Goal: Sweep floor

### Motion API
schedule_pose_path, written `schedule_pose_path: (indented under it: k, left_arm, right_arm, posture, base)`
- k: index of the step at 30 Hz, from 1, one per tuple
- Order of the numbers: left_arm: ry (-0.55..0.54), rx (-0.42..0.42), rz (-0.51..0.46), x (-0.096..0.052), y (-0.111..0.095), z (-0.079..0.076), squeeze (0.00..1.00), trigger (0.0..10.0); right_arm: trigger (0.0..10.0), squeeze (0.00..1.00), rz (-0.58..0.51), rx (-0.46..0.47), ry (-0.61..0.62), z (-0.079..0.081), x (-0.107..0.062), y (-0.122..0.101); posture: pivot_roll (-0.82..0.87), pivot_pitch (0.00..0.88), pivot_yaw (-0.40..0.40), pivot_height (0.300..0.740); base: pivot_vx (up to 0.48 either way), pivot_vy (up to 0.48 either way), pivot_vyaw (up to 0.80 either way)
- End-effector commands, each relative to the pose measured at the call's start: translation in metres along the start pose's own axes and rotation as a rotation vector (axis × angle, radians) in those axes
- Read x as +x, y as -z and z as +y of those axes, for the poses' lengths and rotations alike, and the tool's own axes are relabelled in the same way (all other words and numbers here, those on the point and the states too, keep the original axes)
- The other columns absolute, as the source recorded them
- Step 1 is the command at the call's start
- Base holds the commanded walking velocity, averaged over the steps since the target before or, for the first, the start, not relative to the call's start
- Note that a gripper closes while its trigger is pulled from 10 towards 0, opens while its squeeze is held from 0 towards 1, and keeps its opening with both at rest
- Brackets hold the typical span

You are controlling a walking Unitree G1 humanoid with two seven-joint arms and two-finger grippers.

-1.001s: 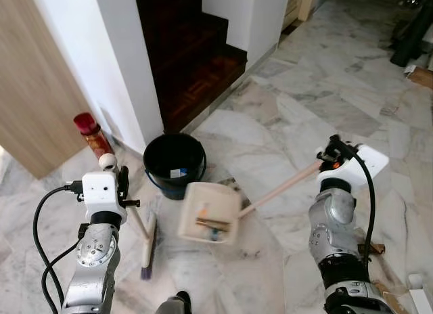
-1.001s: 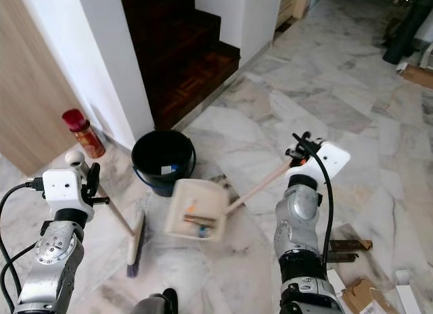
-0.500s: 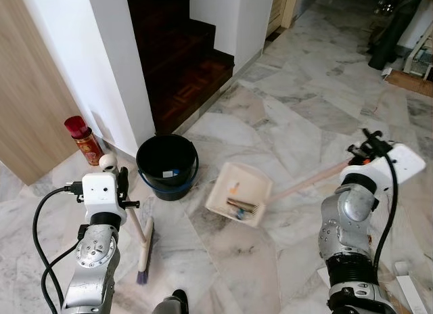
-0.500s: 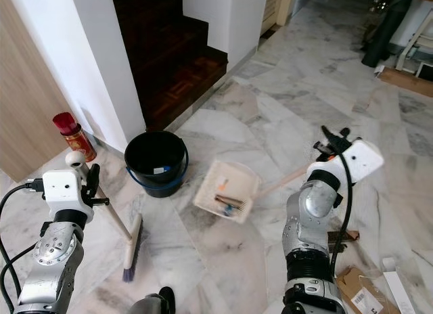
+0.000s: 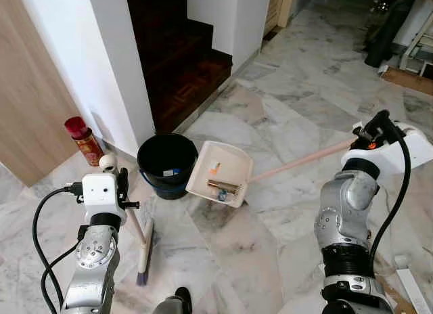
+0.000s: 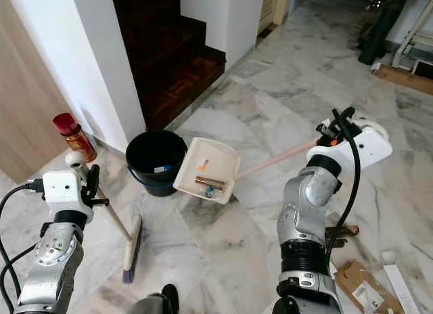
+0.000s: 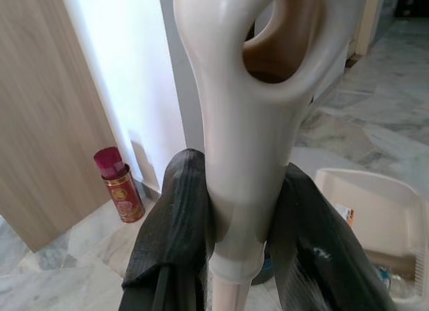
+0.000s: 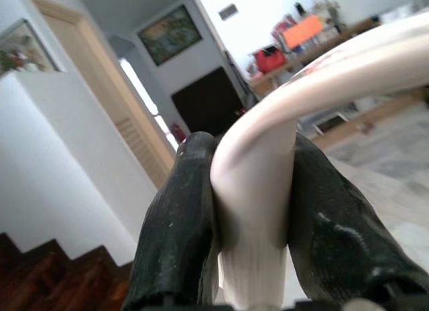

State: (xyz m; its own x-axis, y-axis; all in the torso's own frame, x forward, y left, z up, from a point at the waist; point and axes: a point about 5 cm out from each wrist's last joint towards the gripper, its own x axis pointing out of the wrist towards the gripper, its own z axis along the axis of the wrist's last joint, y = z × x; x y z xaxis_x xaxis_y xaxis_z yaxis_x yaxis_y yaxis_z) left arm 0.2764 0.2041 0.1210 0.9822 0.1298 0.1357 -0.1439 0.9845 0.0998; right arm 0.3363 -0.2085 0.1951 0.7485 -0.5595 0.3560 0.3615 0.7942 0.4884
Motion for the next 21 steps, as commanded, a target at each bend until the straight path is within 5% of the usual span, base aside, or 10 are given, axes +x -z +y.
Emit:
schedule_pose_path:
  k: [1,7,21]
  left_arm:
    - [-0.002,0.023,-0.033,0.000,-0.005,0.002,0.00,10.0]
    - [0.013,0.030,-0.031,0.000,-0.003,-0.001,0.00,10.0]
    - [0.046,0.063,-0.038,-0.001,-0.003,-0.005,0.00,10.0]
  right_arm:
    - [10.0,0.00,-0.154,0.087,-0.051,0.019,0.009,-0.032]
    - [10.0,0.00,-0.184,0.062,-0.216,0.047,0.007,-0.039]
    - [10.0,0.00,-0.202,0.055,-0.300,0.061,0.008,-0.042]
  posture:
    - [0.12,0.131,-0.015,0.740]
    - [0.12,0.129,-0.015,0.740]
    - [0.12,0.125,-0.016,0.740]
  base:
    - [0.000,0.000,0.00]
    - [0.000,0.000,0.00]
    - [0.000,0.000,0.00]
